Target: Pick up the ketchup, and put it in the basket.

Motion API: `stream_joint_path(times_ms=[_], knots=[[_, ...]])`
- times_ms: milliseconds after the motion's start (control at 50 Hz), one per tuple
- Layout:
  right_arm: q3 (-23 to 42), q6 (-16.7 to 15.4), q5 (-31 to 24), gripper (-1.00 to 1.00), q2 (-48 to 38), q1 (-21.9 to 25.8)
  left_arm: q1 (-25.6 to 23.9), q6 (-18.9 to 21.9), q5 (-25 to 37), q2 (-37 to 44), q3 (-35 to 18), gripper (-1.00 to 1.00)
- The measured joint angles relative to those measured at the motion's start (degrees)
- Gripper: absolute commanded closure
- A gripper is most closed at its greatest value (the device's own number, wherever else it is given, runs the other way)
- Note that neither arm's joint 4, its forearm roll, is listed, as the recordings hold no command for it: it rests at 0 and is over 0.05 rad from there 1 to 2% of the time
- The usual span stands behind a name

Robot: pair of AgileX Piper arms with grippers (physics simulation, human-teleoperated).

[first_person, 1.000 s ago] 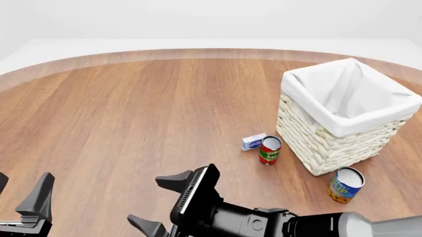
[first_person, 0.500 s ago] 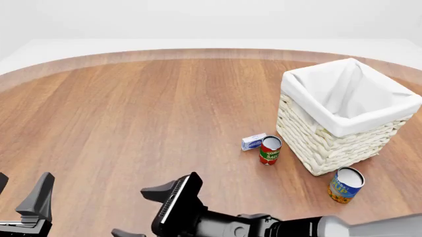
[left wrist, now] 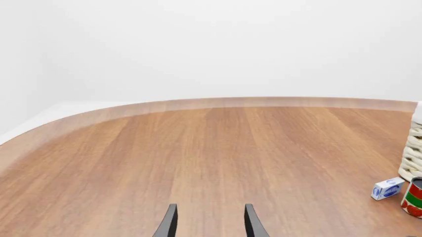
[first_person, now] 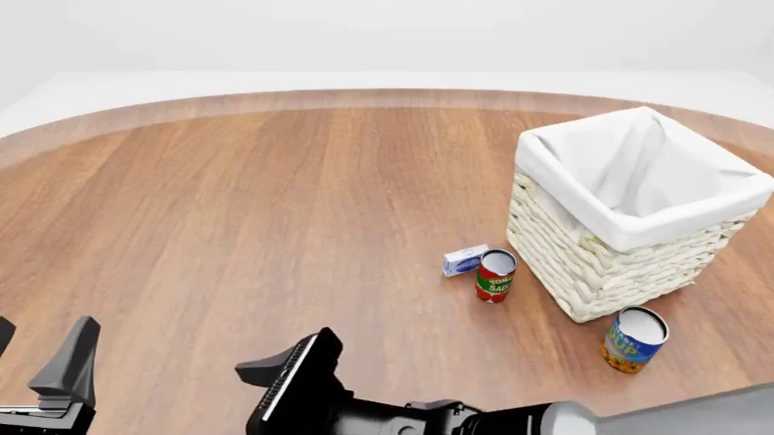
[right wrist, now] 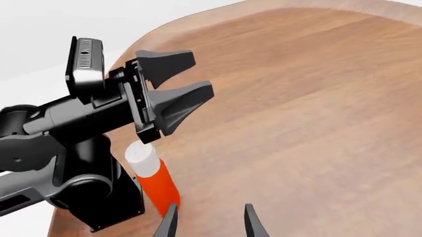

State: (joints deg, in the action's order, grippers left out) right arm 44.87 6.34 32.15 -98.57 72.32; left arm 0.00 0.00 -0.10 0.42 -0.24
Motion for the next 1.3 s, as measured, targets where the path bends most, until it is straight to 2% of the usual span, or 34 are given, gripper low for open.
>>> stream_joint_path(times_ms=[820,1300], knots=[[5.0,3.4,-1.8,-1.00,-5.5,3.9,0.0,0.0,0.0,0.0,0.0,-1.00],[8.3,5.1,-4.1,-1.00,-8.3,4.5,0.0,0.0,0.0,0.0,0.0,-1.00]])
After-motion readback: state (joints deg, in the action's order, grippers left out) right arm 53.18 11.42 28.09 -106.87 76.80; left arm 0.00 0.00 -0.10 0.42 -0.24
